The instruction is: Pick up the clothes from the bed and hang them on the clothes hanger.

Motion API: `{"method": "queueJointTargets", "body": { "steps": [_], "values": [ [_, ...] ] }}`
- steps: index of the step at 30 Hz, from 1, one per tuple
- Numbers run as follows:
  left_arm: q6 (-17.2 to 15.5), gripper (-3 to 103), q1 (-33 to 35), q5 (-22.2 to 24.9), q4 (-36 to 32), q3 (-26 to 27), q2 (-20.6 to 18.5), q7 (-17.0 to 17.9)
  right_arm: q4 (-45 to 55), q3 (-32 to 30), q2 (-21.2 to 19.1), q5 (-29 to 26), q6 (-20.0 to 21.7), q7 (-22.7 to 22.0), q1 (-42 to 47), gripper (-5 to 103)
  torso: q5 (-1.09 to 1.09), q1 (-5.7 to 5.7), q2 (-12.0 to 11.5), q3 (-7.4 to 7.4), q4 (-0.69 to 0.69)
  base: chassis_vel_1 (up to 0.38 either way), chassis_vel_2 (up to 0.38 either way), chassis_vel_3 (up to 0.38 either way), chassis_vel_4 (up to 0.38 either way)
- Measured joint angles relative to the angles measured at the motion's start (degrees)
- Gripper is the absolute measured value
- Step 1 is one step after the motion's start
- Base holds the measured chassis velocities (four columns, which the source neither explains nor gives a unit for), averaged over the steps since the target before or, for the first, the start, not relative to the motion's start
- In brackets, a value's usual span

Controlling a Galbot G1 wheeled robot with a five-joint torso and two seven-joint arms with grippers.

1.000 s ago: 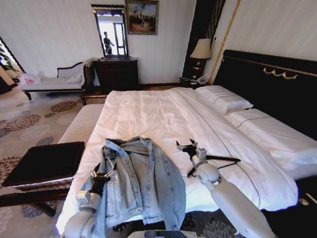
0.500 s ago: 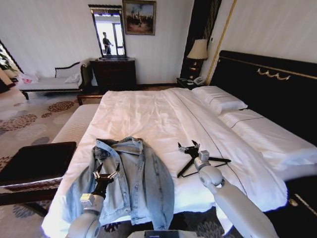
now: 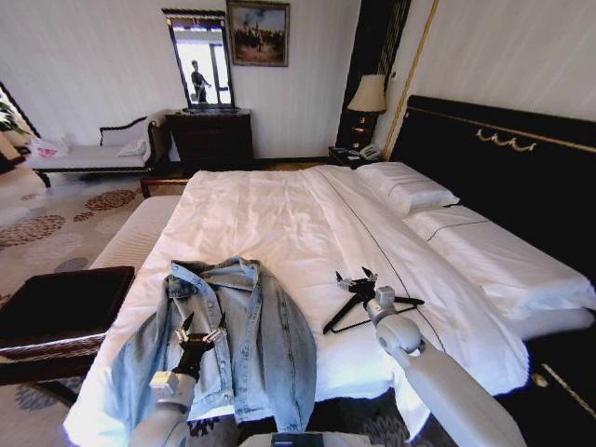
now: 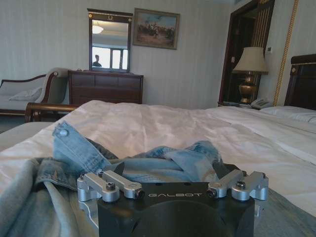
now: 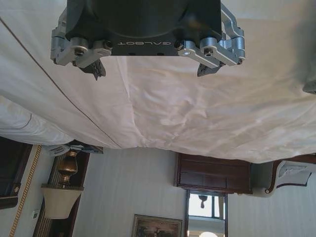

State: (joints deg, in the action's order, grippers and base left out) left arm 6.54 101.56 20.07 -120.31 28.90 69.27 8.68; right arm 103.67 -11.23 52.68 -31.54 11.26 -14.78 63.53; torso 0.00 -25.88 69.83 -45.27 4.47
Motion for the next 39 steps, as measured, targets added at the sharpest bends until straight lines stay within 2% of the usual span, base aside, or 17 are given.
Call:
{"method": "queueJointTargets", "body": {
  "steps": [6, 8, 9, 12, 13, 15, 16, 20, 21, 24, 25, 29, 30, 33, 34, 36, 39],
  "values": [
    [0.3, 100, 0.6, -0.1, 0.0, -0.2, 0.2, 0.0, -0.1, 0.0, -1.7, 0.4, 0.0, 0.7, 0.6, 100, 0.02, 0.0, 0.0, 0.0, 0.02, -0.054, -0.047, 0.033, 0.038],
    [0.6, 100, 1.1, -0.1, -0.4, -0.2, 0.5, 0.0, -0.8, 0.2, -5.7, 1.4, 0.6, 2.4, 0.3, 100, 0.04, 0.0, 0.0, -0.01, 0.01, 0.0, 0.0, 0.0, 0.0],
    [0.6, 100, 1.1, -0.1, -0.4, -0.2, 0.5, 0.0, -0.8, 0.2, -5.7, 1.4, 0.6, 2.4, 0.3, 100, 0.04, 0.0, 0.0, -0.01, 0.01, 0.0, 0.0, 0.0, 0.0],
    [1.5, 100, 2.2, -0.2, -0.6, -0.3, 1.0, -0.1, -0.6, 1.1, -13.4, 1.5, 5.8, 6.3, -1.5, 100, 0.0, 0.0, 0.0, -0.01, 0.0, 0.0, 0.0, 0.0, 0.0],
    [1.5, 100, 2.2, -0.2, -0.6, -0.3, 1.0, -0.1, -0.6, 1.1, -13.4, 1.5, 5.8, 6.3, -1.5, 100, 0.0, 0.0, 0.0, -0.01, 0.0, 0.0, 0.0, 0.0, 0.0],
    [2.2, 100, 3.2, -0.4, -0.6, -0.4, 1.4, -0.4, -0.1, 2.3, -19.6, 0.7, 10.1, 10.5, -3.5, 100, 0.0, 0.0, 0.0, 0.0, 0.0, 0.0, 0.0, 0.0, 0.0],
    [2.2, 100, 3.2, -0.4, -0.6, -0.4, 1.4, -0.4, -0.1, 2.3, -19.6, 0.7, 10.1, 10.5, -3.5, 100, 0.0, 0.0, 0.0, 0.0, 0.0, 0.0, 0.0, 0.0, 0.0],
    [3.2, 100, 3.8, -0.2, -0.2, -0.4, 1.3, -0.8, 1.8, 4.3, -27.8, -0.9, 18.8, 19.3, -6.6, 100, 0.02, 0.0, 0.0, -0.01, 0.0, 0.0, 0.0, 0.0, 0.0],
    [3.2, 100, 3.8, -0.2, -0.2, -0.4, 1.3, -0.8, 1.8, 4.3, -27.8, -0.9, 18.8, 19.3, -6.6, 100, 0.02, 0.0, 0.0, -0.01, 0.0, 0.0, 0.0, 0.0, 0.0],
    [3.6, 100, 3.5, 0.5, 0.4, -0.5, 1.0, -1.0, 2.9, 6.1, -32.1, -4.3, 24.1, 26.9, -9.8, 100, -0.01, 0.0, 0.0, 0.0, 0.01, 0.0, 0.0, 0.0, 0.0],
    [3.6, 100, 3.5, 0.5, 0.4, -0.5, 1.0, -1.0, 2.9, 6.1, -32.1, -4.3, 24.1, 26.9, -9.8, 100, -0.01, 0.0, 0.0, 0.0, 0.01, 0.0, 0.0, 0.0, 0.0],
    [4.2, 100, 3.7, 1.1, 0.9, -0.4, 1.0, -1.3, 2.7, 8.7, -35.5, -4.8, 26.3, 35.2, -13.8, 100, 0.0, 0.0, 0.0, -0.01, 0.0, 0.0, 0.0, 0.0, 0.0],
    [4.2, 100, 3.7, 1.1, 0.9, -0.4, 1.0, -1.3, 2.7, 8.7, -35.5, -4.8, 26.3, 35.2, -13.8, 100, 0.0, 0.0, 0.0, -0.01, 0.0, 0.0, 0.0, 0.0, 0.0],
    [4.8, 100, 4.0, 1.5, 1.6, 0.0, 1.3, -1.6, 1.5, 17.4, -36.9, -0.2, 25.5, 41.7, -22.4, 100, 0.01, 0.0, 0.0, 0.0, 0.03, 0.0, 0.0, 0.0, 0.0],
    [5.0, 100, 4.1, 1.6, 1.8, 0.1, 1.5, -1.7, 1.0, 21.2, -36.4, 1.3, 25.0, 42.9, -26.0, 100, 0.0, 0.0, 0.0, 0.0, 0.02, 0.0, 0.0, 0.0, 0.0],
    [5.0, 100, 4.1, 1.6, 1.8, 0.1, 1.5, -1.7, 0.8, 22.6, -36.1, 1.9, 24.8, 43.3, -27.4, 100, 0.0, 0.01, 0.0, 0.0, 0.0, 0.0, 0.0, 0.0, 0.0],
    [5.1, 100, 4.2, 1.6, 2.1, 0.2, 1.8, -1.8, -2.0, 38.3, -32.0, 3.6, 23.8, 44.9, -42.8, 100, 0.01, 0.0, 0.0, -0.01, 0.0, 0.0, 0.0, 0.0, 0.0]
  ]
}}
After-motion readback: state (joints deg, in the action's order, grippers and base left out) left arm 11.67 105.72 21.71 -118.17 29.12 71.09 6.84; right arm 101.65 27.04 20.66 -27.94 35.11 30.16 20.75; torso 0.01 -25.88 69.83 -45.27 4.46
